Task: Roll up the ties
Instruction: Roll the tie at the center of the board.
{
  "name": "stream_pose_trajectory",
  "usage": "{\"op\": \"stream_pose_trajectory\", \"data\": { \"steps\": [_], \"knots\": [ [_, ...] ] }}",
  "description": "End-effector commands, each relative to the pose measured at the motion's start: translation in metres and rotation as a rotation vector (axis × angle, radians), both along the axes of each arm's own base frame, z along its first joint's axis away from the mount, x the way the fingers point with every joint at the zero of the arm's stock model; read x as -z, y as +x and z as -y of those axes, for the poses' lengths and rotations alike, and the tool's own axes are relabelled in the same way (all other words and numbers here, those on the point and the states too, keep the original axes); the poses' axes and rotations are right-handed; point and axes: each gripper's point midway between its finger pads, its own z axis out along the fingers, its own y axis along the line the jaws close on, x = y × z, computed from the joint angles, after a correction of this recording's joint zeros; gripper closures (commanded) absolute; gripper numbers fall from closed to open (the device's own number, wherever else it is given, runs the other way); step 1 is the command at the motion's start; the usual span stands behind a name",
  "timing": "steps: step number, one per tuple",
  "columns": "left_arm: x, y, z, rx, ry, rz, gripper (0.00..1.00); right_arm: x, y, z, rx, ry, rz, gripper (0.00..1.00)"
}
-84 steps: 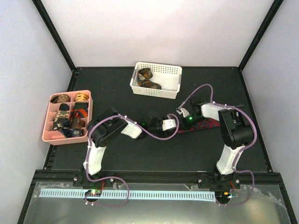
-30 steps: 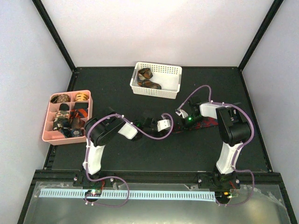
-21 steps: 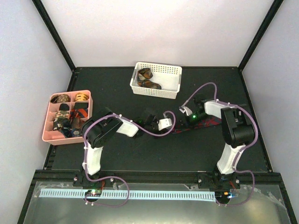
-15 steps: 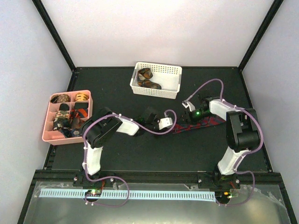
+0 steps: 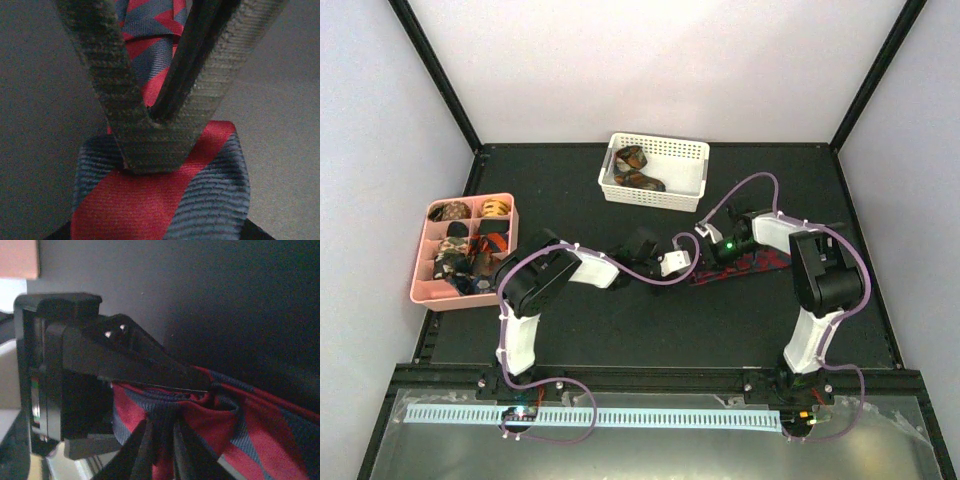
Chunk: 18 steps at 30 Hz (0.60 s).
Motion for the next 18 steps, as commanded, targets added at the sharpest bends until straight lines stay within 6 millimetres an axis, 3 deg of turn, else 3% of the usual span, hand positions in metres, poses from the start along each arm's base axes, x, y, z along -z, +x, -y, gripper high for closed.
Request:
{"op": "stream_pose_trajectory", "data": {
  "steps": [1, 4, 6, 11, 15, 18],
  "knots": [
    [0.066, -0.023, -0.043, -0.072, 0.231, -0.172, 0.64, 0.008, 0.005, 0.002, -0.013, -0.039, 0.019, 0.97],
    [0.065, -0.022, -0.043, -0.072, 0.230, -0.166, 0.63, 0.011, 0.005, 0.006, -0.017, -0.068, 0.034, 0.98],
    [0.060, -0.020, -0.042, -0.077, 0.211, -0.155, 0.54, 0.016, 0.007, 0.012, -0.009, -0.110, 0.045, 0.99],
    [0.020, -0.003, -0.036, -0.086, 0.028, -0.087, 0.26, 0.036, 0.007, 0.028, 0.009, -0.220, 0.049, 0.98],
    [-0.015, 0.010, -0.034, -0.106, -0.118, 0.004, 0.19, 0.045, 0.003, 0.038, 0.013, -0.282, 0.053, 0.98],
    [-0.023, 0.011, -0.029, -0.099, -0.178, 0.030, 0.17, 0.048, 0.005, 0.045, 0.023, -0.331, 0.076, 0.98]
  ]
}}
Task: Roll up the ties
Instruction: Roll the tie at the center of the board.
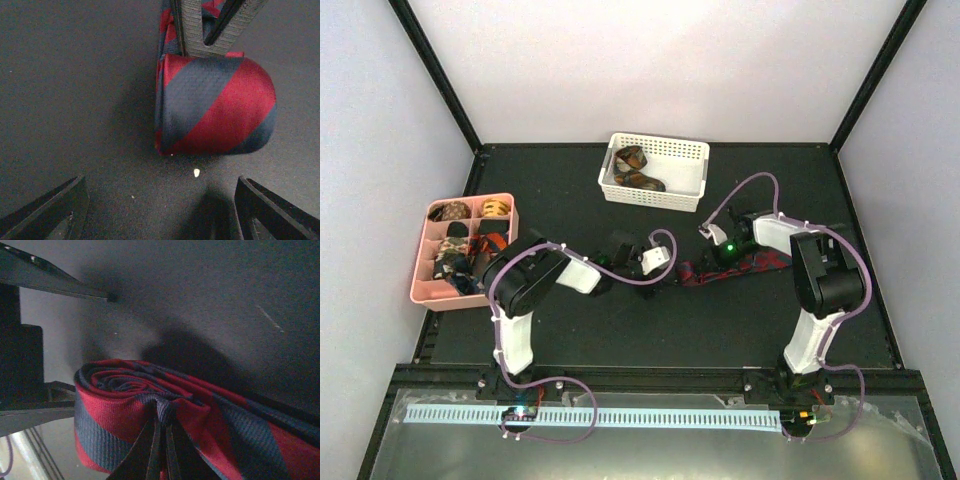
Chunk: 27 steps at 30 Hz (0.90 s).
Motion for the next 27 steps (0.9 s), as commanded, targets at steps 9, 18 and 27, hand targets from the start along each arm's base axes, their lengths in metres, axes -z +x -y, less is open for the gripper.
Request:
{"op": "stream_pose_trajectory", "data": {
  "steps": [9, 18, 27],
  "knots": [
    [-0.013, -0.005, 0.024, 0.023, -0.184, -0.027, 0.12, 0.038, -0.009, 0.032, 0.020, -0.230, 0.034, 0.98],
    [-0.006, -0.005, 0.060, 0.030, -0.191, -0.020, 0.14, 0.039, -0.015, 0.032, 0.026, -0.235, 0.028, 0.98],
    [0.009, 0.012, 0.064, -0.029, -0.099, -0.010, 0.48, 0.031, -0.015, 0.022, 0.027, -0.164, 0.014, 0.98]
  ]
}}
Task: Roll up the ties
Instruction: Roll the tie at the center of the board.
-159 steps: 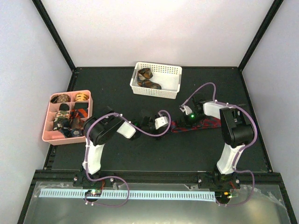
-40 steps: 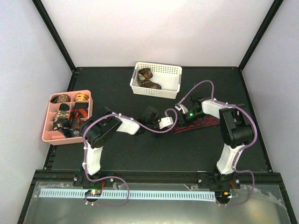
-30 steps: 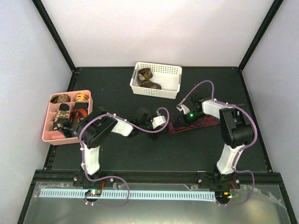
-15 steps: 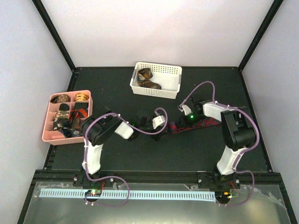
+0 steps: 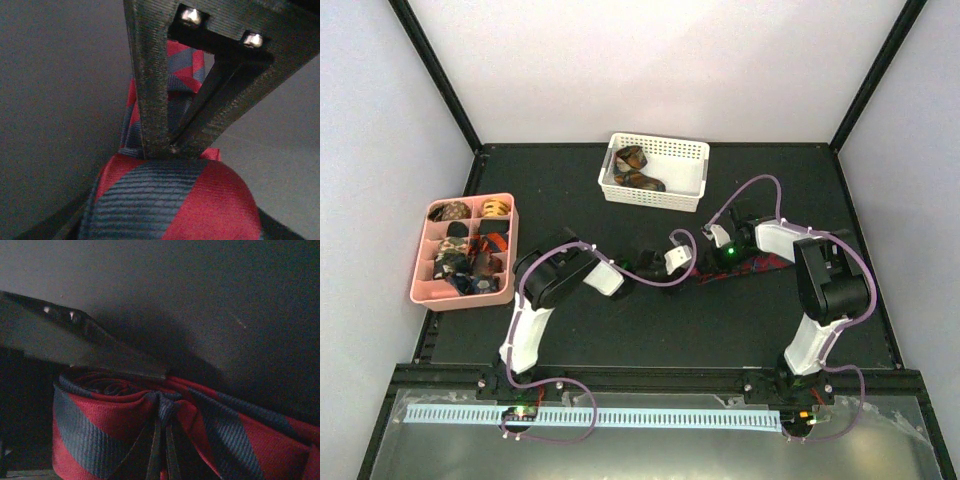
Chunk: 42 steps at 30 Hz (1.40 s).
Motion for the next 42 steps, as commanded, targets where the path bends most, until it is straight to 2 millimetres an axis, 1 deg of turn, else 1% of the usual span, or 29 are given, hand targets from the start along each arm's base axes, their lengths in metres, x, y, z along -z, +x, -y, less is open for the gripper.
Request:
{"op": "stream_pose_trajectory", "data": {
  "steps": [1, 2, 4, 7, 8, 11, 15, 18, 22, 24, 25, 27, 28, 29, 30, 31, 35, 36, 38, 40, 42],
  "knots": [
    [0.013, 0.004, -0.003, -0.019, 0.087, 0.006, 0.54, 0.020, -0.017, 0.008, -0.001, -0.068, -0.067, 0.98],
    [0.015, 0.001, -0.006, -0.007, 0.118, 0.011, 0.58, 0.018, -0.018, 0.006, -0.003, -0.056, -0.069, 0.98],
    [0.024, -0.007, -0.016, 0.025, 0.202, 0.018, 0.62, 0.009, -0.017, 0.002, -0.014, -0.021, -0.071, 0.93],
    [0.037, -0.014, -0.037, 0.030, 0.330, 0.017, 0.66, -0.008, -0.013, -0.001, -0.030, 0.032, -0.056, 0.80],
    [0.041, -0.016, -0.045, 0.034, 0.371, 0.028, 0.66, -0.014, -0.011, -0.001, -0.030, 0.047, -0.050, 0.73],
    [0.053, -0.025, -0.062, 0.046, 0.455, 0.009, 0.67, -0.033, -0.007, -0.003, -0.035, 0.111, -0.030, 0.59],
    [0.056, -0.030, -0.068, 0.058, 0.485, -0.006, 0.66, -0.051, -0.013, -0.016, -0.039, 0.228, -0.052, 0.44],
    [0.056, -0.030, -0.067, 0.063, 0.487, -0.011, 0.66, -0.054, -0.012, -0.024, -0.031, 0.267, -0.074, 0.43],
    [0.057, -0.030, -0.066, 0.068, 0.490, -0.015, 0.66, -0.048, -0.013, -0.032, -0.046, 0.258, -0.086, 0.45],
    [0.059, -0.030, -0.066, 0.068, 0.498, -0.019, 0.65, -0.043, -0.013, -0.034, -0.054, 0.246, -0.091, 0.49],
    [0.059, -0.030, -0.066, 0.069, 0.499, -0.020, 0.65, -0.039, -0.013, -0.034, -0.054, 0.236, -0.091, 0.55],
    [0.059, -0.029, -0.066, 0.070, 0.498, -0.017, 0.65, -0.031, -0.011, -0.029, -0.047, 0.190, -0.093, 0.73],
    [0.059, -0.029, -0.066, 0.072, 0.497, -0.016, 0.65, -0.027, -0.011, -0.026, -0.046, 0.170, -0.091, 0.80],
    [0.059, -0.029, -0.065, 0.071, 0.497, -0.016, 0.65, -0.024, -0.011, -0.024, -0.044, 0.154, -0.092, 0.86],
    [0.059, -0.028, -0.065, 0.069, 0.497, -0.015, 0.65, -0.022, -0.011, -0.022, -0.042, 0.142, -0.091, 0.90],
    [0.059, -0.028, -0.065, 0.070, 0.495, -0.015, 0.64, -0.019, -0.011, -0.021, -0.041, 0.131, -0.091, 0.97],
    [0.058, -0.027, -0.063, 0.068, 0.488, -0.011, 0.62, -0.012, -0.009, -0.013, -0.022, 0.086, -0.084, 0.98],
    [0.056, -0.026, -0.062, 0.066, 0.480, -0.007, 0.58, -0.010, -0.009, -0.010, -0.014, 0.076, -0.087, 0.98],
    [0.050, -0.023, -0.060, 0.059, 0.454, 0.002, 0.46, -0.003, -0.009, -0.003, 0.005, 0.049, -0.102, 0.98],
    [0.036, -0.017, -0.056, 0.047, 0.394, 0.014, 0.33, 0.005, -0.011, 0.006, 0.020, 0.013, -0.123, 0.98],
    [0.020, -0.010, -0.050, 0.027, 0.332, 0.037, 0.25, 0.013, -0.014, 0.014, 0.031, -0.027, -0.144, 0.98]
  ]
}}
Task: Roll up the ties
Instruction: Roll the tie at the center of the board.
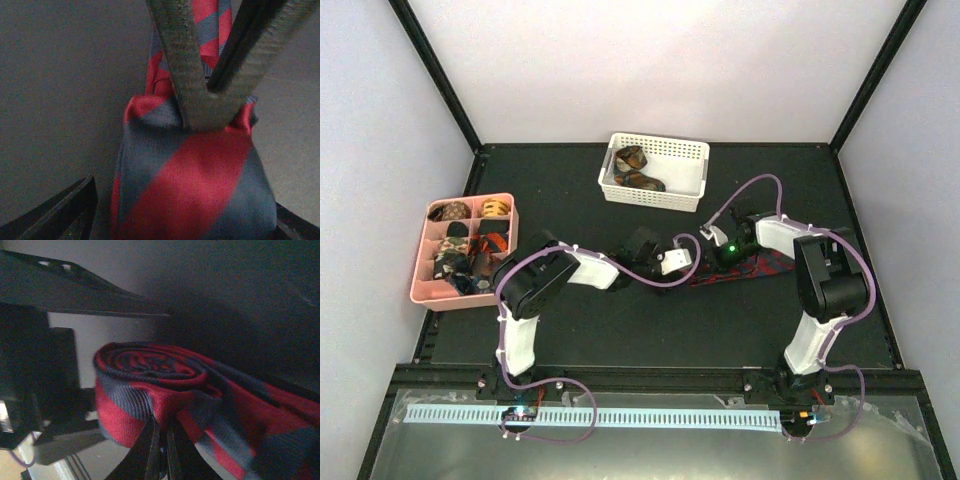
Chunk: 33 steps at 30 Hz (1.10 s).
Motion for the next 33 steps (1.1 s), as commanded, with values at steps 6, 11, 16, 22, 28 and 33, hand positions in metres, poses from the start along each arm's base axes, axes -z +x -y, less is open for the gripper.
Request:
{"op": "stream_pose_trajectory", "data": {
  "steps": [6, 11, 16, 22, 28, 33],
  "knots": [
    [-0.011, -0.005, -0.005, -0.003, -0.120, -0.030, 0.14, 0.043, -0.003, 0.042, 0.039, -0.256, -0.041, 0.98],
    [-0.014, -0.009, 0.005, 0.025, -0.209, -0.039, 0.09, 0.048, -0.003, 0.045, 0.040, -0.289, -0.038, 0.98],
    [-0.011, -0.008, 0.012, 0.026, -0.269, -0.046, 0.03, 0.061, -0.006, 0.035, 0.019, -0.289, -0.066, 0.98],
    [-0.001, -0.003, 0.018, 0.020, -0.279, -0.053, 0.08, 0.071, -0.006, 0.028, 0.018, -0.273, -0.092, 0.98],
    [0.007, 0.001, 0.025, 0.020, -0.271, -0.071, 0.30, 0.075, -0.011, 0.024, 0.027, -0.244, -0.118, 0.98],
    [0.014, 0.000, 0.020, 0.003, -0.206, -0.067, 0.45, 0.069, -0.010, 0.019, 0.034, -0.209, -0.109, 0.98]
  ]
}}
